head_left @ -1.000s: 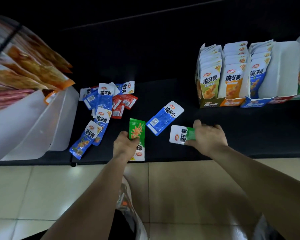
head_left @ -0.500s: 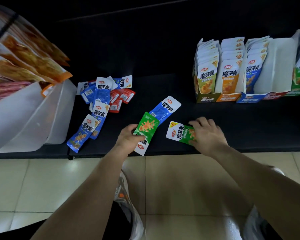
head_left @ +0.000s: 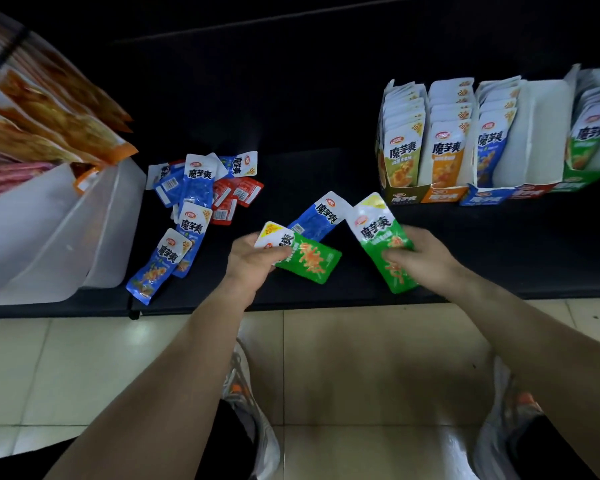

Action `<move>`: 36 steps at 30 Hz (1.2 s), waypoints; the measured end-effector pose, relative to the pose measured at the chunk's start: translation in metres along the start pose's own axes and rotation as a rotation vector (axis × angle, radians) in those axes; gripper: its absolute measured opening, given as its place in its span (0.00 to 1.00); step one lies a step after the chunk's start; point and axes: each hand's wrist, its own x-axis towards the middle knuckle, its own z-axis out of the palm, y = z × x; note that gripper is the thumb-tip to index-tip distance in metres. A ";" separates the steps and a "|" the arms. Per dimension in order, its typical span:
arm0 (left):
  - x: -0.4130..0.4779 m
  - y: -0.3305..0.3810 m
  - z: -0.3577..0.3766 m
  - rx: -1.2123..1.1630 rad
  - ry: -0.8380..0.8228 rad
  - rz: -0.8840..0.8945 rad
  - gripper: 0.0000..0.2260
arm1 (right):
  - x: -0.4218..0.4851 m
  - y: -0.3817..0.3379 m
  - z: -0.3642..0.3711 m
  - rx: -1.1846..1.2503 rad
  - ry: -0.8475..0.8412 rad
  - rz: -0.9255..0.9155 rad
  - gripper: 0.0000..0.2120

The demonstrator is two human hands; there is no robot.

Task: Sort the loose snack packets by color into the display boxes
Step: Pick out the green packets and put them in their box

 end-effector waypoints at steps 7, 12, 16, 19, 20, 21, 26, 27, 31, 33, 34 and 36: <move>-0.012 0.005 0.022 -0.053 -0.131 -0.019 0.18 | 0.004 -0.016 0.023 -0.013 -0.161 -0.046 0.14; -0.010 -0.002 0.029 -0.129 -0.177 0.002 0.08 | 0.011 -0.015 0.041 0.015 -0.163 -0.008 0.20; -0.010 -0.012 0.033 -0.279 -0.209 -0.016 0.11 | 0.013 -0.028 0.063 -0.023 -0.167 -0.062 0.15; -0.007 -0.015 0.028 -0.203 -0.176 0.007 0.18 | 0.014 -0.039 0.080 -0.080 -0.144 -0.112 0.12; -0.004 -0.013 0.022 -0.124 -0.148 0.023 0.19 | 0.016 -0.042 0.085 -0.100 -0.138 -0.118 0.11; 0.002 -0.008 0.013 -0.018 -0.115 0.045 0.19 | 0.018 -0.044 0.090 -0.133 -0.123 -0.127 0.11; 0.041 0.045 -0.083 0.651 -0.028 0.054 0.31 | 0.038 -0.065 0.113 -0.482 -0.138 -0.200 0.22; 0.042 0.057 -0.105 0.780 -0.030 0.042 0.33 | 0.041 -0.074 0.120 -0.518 -0.181 -0.205 0.24; 0.023 0.074 -0.168 1.033 -0.063 0.027 0.27 | 0.052 -0.112 0.162 -0.649 -0.295 -0.278 0.27; 0.007 0.062 -0.192 0.911 -0.053 0.027 0.22 | 0.057 -0.129 0.191 -0.727 -0.345 -0.339 0.28; 0.004 0.049 -0.202 0.853 -0.009 0.040 0.22 | 0.061 -0.137 0.206 -0.770 -0.367 -0.378 0.29; -0.001 0.013 -0.217 0.736 0.146 0.080 0.24 | 0.067 -0.149 0.239 -0.853 -0.373 -0.478 0.29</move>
